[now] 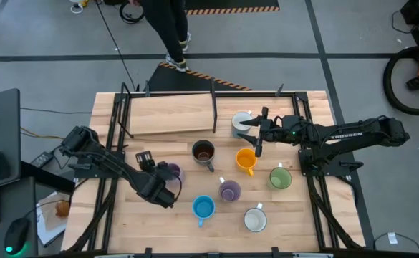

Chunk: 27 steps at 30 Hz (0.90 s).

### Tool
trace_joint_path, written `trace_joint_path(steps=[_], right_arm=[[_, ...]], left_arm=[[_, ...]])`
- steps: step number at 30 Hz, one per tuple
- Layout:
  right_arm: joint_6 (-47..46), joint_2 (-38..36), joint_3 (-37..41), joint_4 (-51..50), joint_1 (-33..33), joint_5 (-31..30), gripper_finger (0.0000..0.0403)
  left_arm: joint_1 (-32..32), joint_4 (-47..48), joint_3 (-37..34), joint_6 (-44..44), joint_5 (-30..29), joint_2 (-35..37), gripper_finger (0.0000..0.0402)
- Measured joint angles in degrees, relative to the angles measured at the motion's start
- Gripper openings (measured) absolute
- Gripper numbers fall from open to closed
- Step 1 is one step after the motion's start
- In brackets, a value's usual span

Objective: Place coffee mugs
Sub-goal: Put the purple mug on the shelf

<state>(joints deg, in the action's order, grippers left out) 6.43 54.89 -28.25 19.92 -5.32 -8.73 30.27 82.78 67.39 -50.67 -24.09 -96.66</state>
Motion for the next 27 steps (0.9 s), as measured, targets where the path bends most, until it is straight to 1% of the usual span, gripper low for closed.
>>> trace_joint_path(steps=[3,8,10,12,15,19,22,27], right_arm=[[-0.27,0.00,0.00,0.01,0.00,0.00,0.0229],[-0.46,0.00,0.00,-0.06,-0.02,-0.02,0.0229],[-0.41,0.00,0.00,-0.05,0.00,-0.02,0.0229],[-0.38,0.00,0.00,-0.03,-0.01,-0.02,0.0229],[-0.28,0.00,0.00,-0.05,0.00,-0.02,0.0229],[-0.26,0.00,0.00,-0.87,0.00,-0.02,0.0229],[-0.25,0.00,0.00,-0.98,-0.01,-0.02,0.0229],[-0.26,0.00,0.00,-1.24,0.00,0.88,0.0229]], left_arm=[[-1.38,0.67,1.91,0.32,4.01,0.71,0.0171],[-4.64,-2.17,7.84,0.10,5.89,2.14,0.0171],[-6.20,-3.19,10.62,-2.17,6.14,1.99,0.0171],[-8.08,-4.95,12.25,-6.29,6.16,2.16,0.0171],[-10.91,-11.95,12.45,-11.51,7.86,1.98,0.0171],[-13.62,-18.35,12.45,-11.74,12.83,0.99,0.0172],[-14.47,-21.09,12.45,-11.75,14.88,0.81,0.0174],[-14.75,-21.16,12.45,-12.82,18.01,0.03,0.0176]])
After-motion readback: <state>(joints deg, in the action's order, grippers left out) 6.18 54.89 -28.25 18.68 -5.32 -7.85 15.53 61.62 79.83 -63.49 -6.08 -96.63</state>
